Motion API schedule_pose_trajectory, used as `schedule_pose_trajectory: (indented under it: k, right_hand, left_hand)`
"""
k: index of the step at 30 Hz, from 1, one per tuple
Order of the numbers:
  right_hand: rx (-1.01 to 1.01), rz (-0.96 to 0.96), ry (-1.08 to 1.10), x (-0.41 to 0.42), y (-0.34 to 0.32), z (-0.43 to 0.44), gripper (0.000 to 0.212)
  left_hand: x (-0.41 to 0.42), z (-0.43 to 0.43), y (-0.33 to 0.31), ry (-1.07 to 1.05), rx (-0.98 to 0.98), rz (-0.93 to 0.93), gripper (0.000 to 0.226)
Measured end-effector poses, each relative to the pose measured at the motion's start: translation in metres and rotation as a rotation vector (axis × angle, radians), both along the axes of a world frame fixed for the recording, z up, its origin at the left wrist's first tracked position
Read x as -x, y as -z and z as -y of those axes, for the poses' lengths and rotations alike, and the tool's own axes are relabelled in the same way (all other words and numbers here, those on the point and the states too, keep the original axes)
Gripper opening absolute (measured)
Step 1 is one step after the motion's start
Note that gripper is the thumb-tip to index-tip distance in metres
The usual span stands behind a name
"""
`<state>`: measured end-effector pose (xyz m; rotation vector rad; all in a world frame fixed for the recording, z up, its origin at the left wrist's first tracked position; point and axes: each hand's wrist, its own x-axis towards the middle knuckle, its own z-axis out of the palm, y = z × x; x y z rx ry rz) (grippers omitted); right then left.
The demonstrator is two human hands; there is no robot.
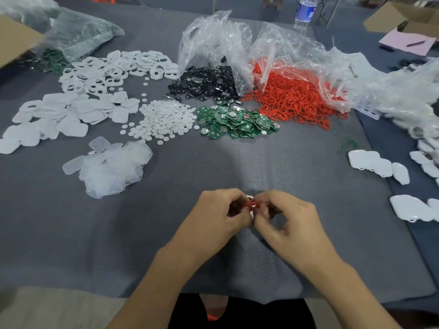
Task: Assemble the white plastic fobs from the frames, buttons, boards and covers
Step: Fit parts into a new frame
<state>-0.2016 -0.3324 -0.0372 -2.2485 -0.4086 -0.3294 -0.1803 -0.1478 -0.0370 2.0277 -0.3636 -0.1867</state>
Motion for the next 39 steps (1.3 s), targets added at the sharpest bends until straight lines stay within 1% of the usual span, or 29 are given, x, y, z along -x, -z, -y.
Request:
schedule_pose_trajectory:
  k: [2, 5, 7, 10, 12, 14, 16, 18, 21, 23, 24, 26, 28, 29, 31, 35, 39]
  right_hand:
    - [0.051, 0.014, -0.008, 0.002, 0.000, 0.000, 0.011]
    - [0.082, -0.011, -0.008, 0.003, 0.001, 0.002, 0.014]
    - [0.070, -0.036, 0.006, 0.004, 0.001, 0.005, 0.014]
    - [0.078, -0.045, 0.007, 0.004, 0.001, 0.008, 0.010]
    - [0.091, -0.044, -0.013, 0.004, 0.000, 0.008, 0.013]
    - [0.078, -0.062, -0.043, 0.004, -0.002, 0.010, 0.021]
    - [0.072, -0.103, -0.075, 0.005, -0.005, 0.012, 0.025]
    - [0.107, -0.108, -0.096, 0.004, -0.008, 0.015, 0.023]
    - [0.190, -0.055, -0.087, 0.001, -0.010, 0.014, 0.017]
    - [0.214, -0.040, -0.089, -0.003, -0.010, 0.012, 0.016]
    - [0.216, -0.041, -0.091, -0.006, -0.010, 0.012, 0.015]
    - [0.185, -0.066, -0.083, -0.012, -0.008, 0.012, 0.014]
    - [0.155, -0.113, -0.062, -0.019, -0.007, 0.013, 0.016]
    - [0.160, -0.134, -0.057, -0.023, -0.006, 0.014, 0.017]
    - [0.192, -0.152, -0.054, -0.030, -0.005, 0.012, 0.018]
    - [0.279, -0.138, -0.080, -0.036, -0.002, 0.008, 0.029]
    - [0.258, -0.167, -0.089, -0.040, 0.000, 0.009, 0.017]
  left_hand:
    - [-0.001, 0.000, 0.001, 0.000, -0.019, -0.005, 0.009]
    - [-0.002, -0.001, 0.002, 0.015, -0.018, -0.040, 0.008]
    - [-0.002, -0.004, 0.003, 0.042, 0.077, -0.116, 0.004]
    - [-0.005, -0.007, 0.004, 0.063, 0.192, -0.215, 0.012]
    - [-0.006, -0.006, 0.007, 0.054, 0.222, -0.236, 0.009]
    - [-0.006, -0.004, 0.009, 0.031, 0.258, -0.267, 0.013]
    - [-0.007, -0.005, 0.012, 0.011, 0.254, -0.271, 0.015]
    - [-0.007, -0.005, 0.012, 0.000, 0.250, -0.273, 0.016]
    - [-0.007, -0.003, 0.013, -0.010, 0.269, -0.283, 0.016]
    - [-0.007, -0.003, 0.014, -0.035, 0.263, -0.272, 0.016]
    - [-0.007, -0.003, 0.014, -0.051, 0.256, -0.267, 0.020]
    - [-0.007, -0.005, 0.016, -0.103, 0.184, -0.218, 0.038]
    - [-0.008, -0.007, 0.021, -0.152, -0.004, -0.078, 0.062]
    - [-0.008, -0.008, 0.023, -0.145, -0.076, -0.025, 0.072]
    - [-0.007, -0.006, 0.027, -0.104, -0.127, 0.010, 0.086]
    - [-0.006, -0.001, 0.037, -0.102, -0.186, 0.120, 0.091]
    - [-0.008, -0.002, 0.042, -0.108, -0.173, 0.144, 0.090]
